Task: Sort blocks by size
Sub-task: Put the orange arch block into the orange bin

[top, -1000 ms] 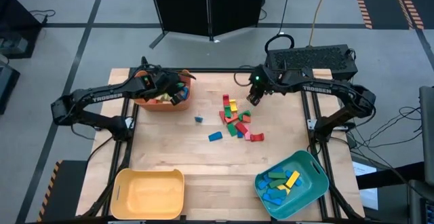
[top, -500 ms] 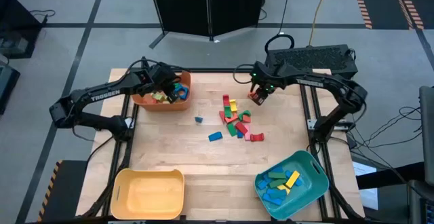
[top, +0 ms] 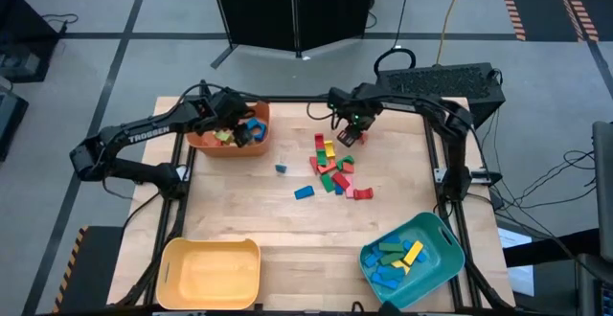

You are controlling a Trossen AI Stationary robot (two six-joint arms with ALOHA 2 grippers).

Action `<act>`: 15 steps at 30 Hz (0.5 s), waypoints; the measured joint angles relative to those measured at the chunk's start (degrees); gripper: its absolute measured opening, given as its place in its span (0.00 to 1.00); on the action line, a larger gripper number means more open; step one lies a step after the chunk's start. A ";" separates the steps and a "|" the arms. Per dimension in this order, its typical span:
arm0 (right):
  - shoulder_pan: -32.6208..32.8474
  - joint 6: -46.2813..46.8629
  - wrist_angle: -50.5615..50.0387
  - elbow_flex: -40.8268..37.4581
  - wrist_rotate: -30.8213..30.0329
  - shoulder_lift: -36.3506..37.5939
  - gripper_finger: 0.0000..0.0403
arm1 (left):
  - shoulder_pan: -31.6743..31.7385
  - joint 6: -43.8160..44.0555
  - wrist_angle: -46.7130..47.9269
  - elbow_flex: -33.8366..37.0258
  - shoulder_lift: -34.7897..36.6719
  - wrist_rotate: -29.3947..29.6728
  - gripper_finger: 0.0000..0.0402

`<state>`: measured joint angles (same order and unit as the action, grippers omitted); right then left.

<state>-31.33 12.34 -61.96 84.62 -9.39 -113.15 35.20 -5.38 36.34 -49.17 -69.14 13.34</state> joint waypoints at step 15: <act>2.47 9.70 -6.09 3.96 -0.95 -1.92 0.33 | 0.04 -2.59 0.50 -0.02 0.52 0.51 0.67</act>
<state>-28.87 22.04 -68.05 88.58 -10.34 -115.07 35.24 -7.97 36.84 -49.19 -68.63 13.85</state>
